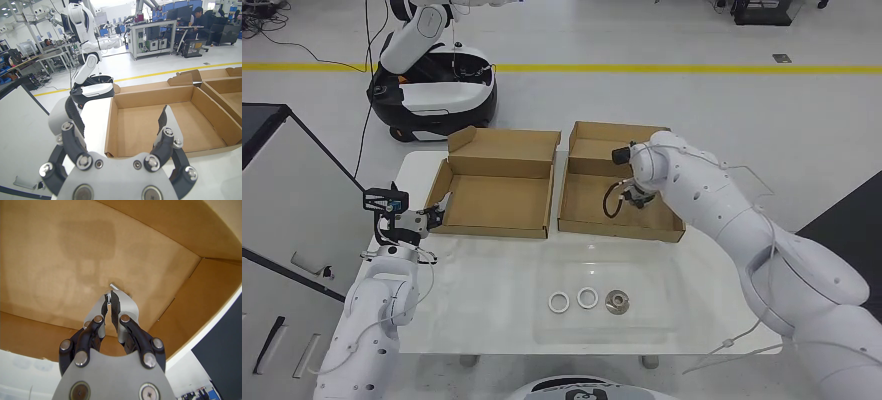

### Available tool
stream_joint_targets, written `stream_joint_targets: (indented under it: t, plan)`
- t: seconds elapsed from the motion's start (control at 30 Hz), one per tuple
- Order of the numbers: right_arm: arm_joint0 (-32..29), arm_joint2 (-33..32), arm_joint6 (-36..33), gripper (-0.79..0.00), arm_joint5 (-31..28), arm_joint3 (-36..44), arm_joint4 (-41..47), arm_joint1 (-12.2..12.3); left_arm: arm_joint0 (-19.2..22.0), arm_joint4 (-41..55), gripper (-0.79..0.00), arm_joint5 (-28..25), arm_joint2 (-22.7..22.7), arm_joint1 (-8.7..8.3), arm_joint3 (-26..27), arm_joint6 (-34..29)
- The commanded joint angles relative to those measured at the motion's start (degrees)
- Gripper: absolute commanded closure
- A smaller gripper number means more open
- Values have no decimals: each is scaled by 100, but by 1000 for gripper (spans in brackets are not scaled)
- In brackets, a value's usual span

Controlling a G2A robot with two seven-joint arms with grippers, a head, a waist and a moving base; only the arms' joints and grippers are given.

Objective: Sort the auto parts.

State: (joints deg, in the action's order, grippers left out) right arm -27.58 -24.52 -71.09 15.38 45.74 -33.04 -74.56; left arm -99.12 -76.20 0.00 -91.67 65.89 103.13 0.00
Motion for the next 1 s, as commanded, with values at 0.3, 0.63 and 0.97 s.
stream_joint_targets:
  t: [0.3,0.63,0.97]
  plan:
    - [-80,-152,-51,-188,-20,4,-117,-14,0,0,-785,0,0,0,0,0]
    - [-47,-430,-85,-622,-73,312,-286,69,0,0,-785,0,0,0,0,0]
    - [-112,-1152,-507,-785,-134,1417,-481,449,0,0,-785,0,0,0,0,0]
